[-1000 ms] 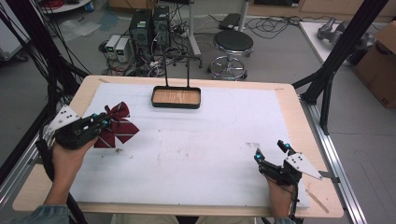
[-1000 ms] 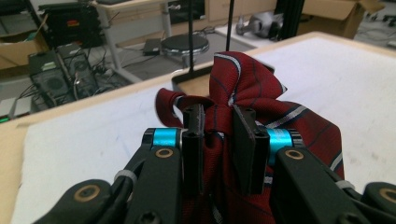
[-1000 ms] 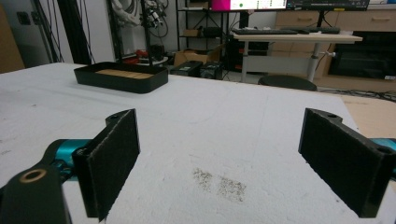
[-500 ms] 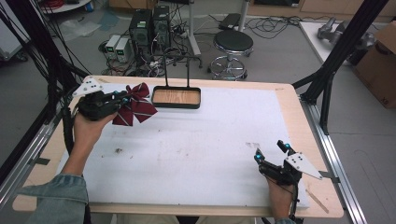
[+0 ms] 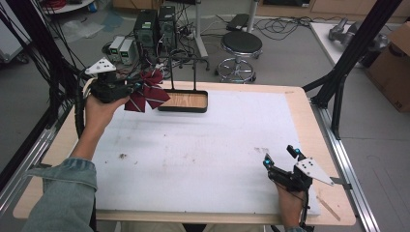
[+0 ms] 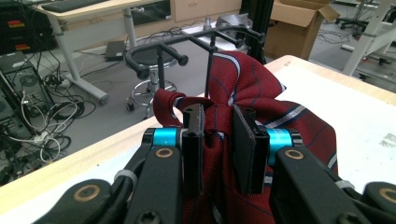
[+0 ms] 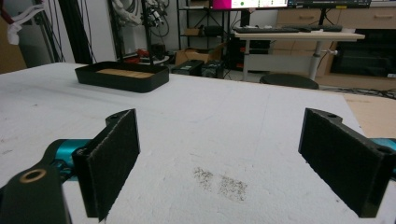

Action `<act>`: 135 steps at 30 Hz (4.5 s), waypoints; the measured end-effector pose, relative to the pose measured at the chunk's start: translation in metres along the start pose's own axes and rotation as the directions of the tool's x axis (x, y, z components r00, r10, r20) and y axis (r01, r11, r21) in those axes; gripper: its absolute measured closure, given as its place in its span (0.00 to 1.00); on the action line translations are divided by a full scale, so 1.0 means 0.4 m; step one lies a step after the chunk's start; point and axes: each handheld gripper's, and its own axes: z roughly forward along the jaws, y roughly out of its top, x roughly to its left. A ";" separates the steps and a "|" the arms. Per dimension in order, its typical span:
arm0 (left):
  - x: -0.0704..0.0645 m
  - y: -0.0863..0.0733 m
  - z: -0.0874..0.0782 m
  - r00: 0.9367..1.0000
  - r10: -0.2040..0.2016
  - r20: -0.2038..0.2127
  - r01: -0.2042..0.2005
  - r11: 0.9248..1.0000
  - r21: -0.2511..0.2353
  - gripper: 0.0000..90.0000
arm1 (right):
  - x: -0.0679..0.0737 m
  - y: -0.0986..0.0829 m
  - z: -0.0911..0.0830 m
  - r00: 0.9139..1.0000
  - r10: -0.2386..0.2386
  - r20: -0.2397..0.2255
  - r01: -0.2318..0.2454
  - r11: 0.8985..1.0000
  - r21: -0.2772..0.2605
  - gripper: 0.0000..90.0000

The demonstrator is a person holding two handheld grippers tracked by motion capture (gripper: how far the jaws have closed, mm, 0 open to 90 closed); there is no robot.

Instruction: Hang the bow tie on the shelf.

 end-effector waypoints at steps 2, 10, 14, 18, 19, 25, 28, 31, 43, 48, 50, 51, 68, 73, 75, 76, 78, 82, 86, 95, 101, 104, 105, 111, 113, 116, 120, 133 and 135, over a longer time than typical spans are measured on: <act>0.007 0.010 0.013 1.000 -0.001 0.002 0.001 1.000 0.000 0.82 | 0.000 0.000 0.000 1.000 0.000 -0.001 0.000 1.000 -0.001 0.13; 0.023 0.033 0.083 1.000 -0.005 -0.014 0.005 1.000 -0.001 0.82 | -0.001 0.000 0.001 1.000 0.002 -0.010 -0.002 1.000 0.001 0.13; 0.026 0.043 0.114 1.000 -0.002 -0.017 0.002 1.000 0.008 0.82 | 0.001 0.000 0.002 1.000 0.009 -0.013 -0.009 1.000 0.005 0.13; 0.029 0.060 0.140 1.000 0.000 -0.026 0.000 1.000 0.010 0.82 | 0.000 0.000 0.002 1.000 0.007 -0.015 -0.007 1.000 0.007 0.13; 0.030 0.064 0.147 0.999 0.006 -0.034 -0.005 1.000 0.014 0.82 | 0.000 0.000 0.003 1.000 0.006 -0.016 -0.006 1.000 0.008 0.13; 0.047 0.078 0.177 0.999 -0.012 -0.032 0.013 1.000 0.018 0.82 | -0.001 0.000 0.004 1.000 0.003 -0.020 -0.003 1.000 0.007 0.13; 0.050 0.085 0.190 0.999 -0.006 -0.037 0.007 1.000 0.026 0.82 | -0.001 0.000 0.005 1.000 0.001 -0.022 -0.001 1.000 0.007 0.13; 0.056 0.093 0.204 0.999 -0.002 -0.047 0.003 0.999 0.036 0.82 | 0.000 0.000 0.005 1.000 0.004 -0.027 -0.004 1.000 0.013 0.13; 0.120 0.098 0.231 0.991 -0.039 -0.126 0.049 0.996 0.072 0.82 | 0.000 0.000 0.008 0.999 0.002 -0.035 -0.001 1.000 0.016 0.13; 0.142 0.079 0.216 0.990 -0.066 -0.128 0.077 0.994 0.080 0.82 | 0.001 -0.001 0.008 0.999 0.005 -0.038 -0.004 1.000 0.020 0.13; 0.148 0.072 0.205 0.990 -0.075 -0.121 0.085 0.993 0.078 0.82 | 0.001 -0.001 0.008 0.999 0.006 -0.039 -0.005 1.000 0.023 0.13; 0.152 0.064 0.198 0.990 -0.081 -0.116 0.090 0.993 0.078 0.82 | 0.001 -0.001 0.008 0.999 0.004 -0.038 -0.004 1.000 0.022 0.13; 0.165 -0.006 0.186 0.991 -0.097 -0.090 0.107 0.987 0.118 0.82 | 0.002 -0.001 0.010 0.999 0.004 -0.036 -0.002 0.999 0.033 0.13; 0.171 -0.022 0.200 0.990 -0.102 -0.100 0.114 0.985 0.128 0.82 | 0.001 -0.001 0.010 0.999 -0.001 -0.035 0.002 1.000 0.031 0.13; 0.171 -0.027 0.207 0.989 -0.097 -0.109 0.110 0.986 0.122 0.82 | 0.002 -0.001 0.010 0.999 0.004 -0.036 -0.003 0.999 0.033 0.13; 0.171 -0.029 0.210 0.990 -0.092 -0.110 0.105 0.987 0.120 0.82 | 0.002 -0.001 0.010 0.999 0.004 -0.036 -0.003 0.999 0.033 0.13; 0.167 -0.035 0.222 0.990 -0.082 -0.113 0.095 0.989 0.114 0.82 | 0.001 -0.001 0.010 0.999 -0.001 -0.036 0.002 1.000 0.031 0.13; 0.161 -0.043 0.242 0.990 -0.076 -0.116 0.090 0.989 0.117 0.82 | 0.001 -0.001 0.010 0.999 0.001 -0.036 0.000 0.999 0.032 0.13; 0.156 -0.051 0.261 0.990 -0.075 -0.122 0.089 0.990 0.113 0.82 | 0.001 -0.001 0.010 0.999 0.001 -0.035 0.000 1.000 0.032 0.13; 0.153 -0.075 0.295 0.991 -0.071 -0.117 0.082 0.992 0.092 0.82 | 0.001 -0.001 0.010 0.999 0.006 -0.036 -0.005 0.999 0.034 0.13; 0.148 -0.089 0.313 0.991 -0.061 -0.122 0.073 0.992 0.101 0.82 | -0.001 -0.001 0.010 0.999 0.006 -0.037 -0.005 0.999 0.031 0.13; 0.145 -0.090 0.318 0.991 -0.057 -0.123 0.070 0.993 0.098 0.82 | -0.001 -0.002 0.010 0.999 0.009 -0.038 -0.008 0.999 0.031 0.13; 0.144 -0.091 0.318 0.991 -0.055 -0.122 0.067 0.993 0.098 0.82 | -0.001 -0.001 0.010 0.999 0.009 -0.037 -0.008 0.999 0.031 0.13; 0.149 -0.092 0.315 0.991 -0.060 -0.123 0.072 0.993 0.092 0.81 | 0.000 -0.001 0.010 0.999 0.009 -0.037 -0.007 0.999 0.032 0.13; 0.151 -0.093 0.315 0.991 -0.057 -0.122 0.069 0.993 0.093 0.80 | 0.000 -0.002 0.010 0.999 0.009 -0.038 -0.007 0.999 0.031 0.13; 0.153 -0.096 0.316 0.990 -0.057 -0.127 0.070 0.993 0.097 0.80 | -0.001 -0.001 0.010 0.999 0.011 -0.038 -0.010 0.999 0.031 0.13; 0.153 -0.097 0.317 0.990 -0.057 -0.127 0.070 0.993 0.095 0.79 | 0.000 -0.001 0.010 0.999 0.010 -0.037 -0.009 1.000 0.030 0.13; 0.150 -0.076 0.278 0.993 -0.055 -0.109 0.063 0.995 0.072 0.56 | 0.000 -0.001 0.010 0.999 0.010 -0.036 -0.008 1.000 0.030 0.13; 0.145 -0.070 0.263 0.992 -0.047 -0.113 0.054 0.997 0.058 0.54 | -0.001 -0.001 0.010 0.999 0.009 -0.037 -0.008 1.000 0.030 0.13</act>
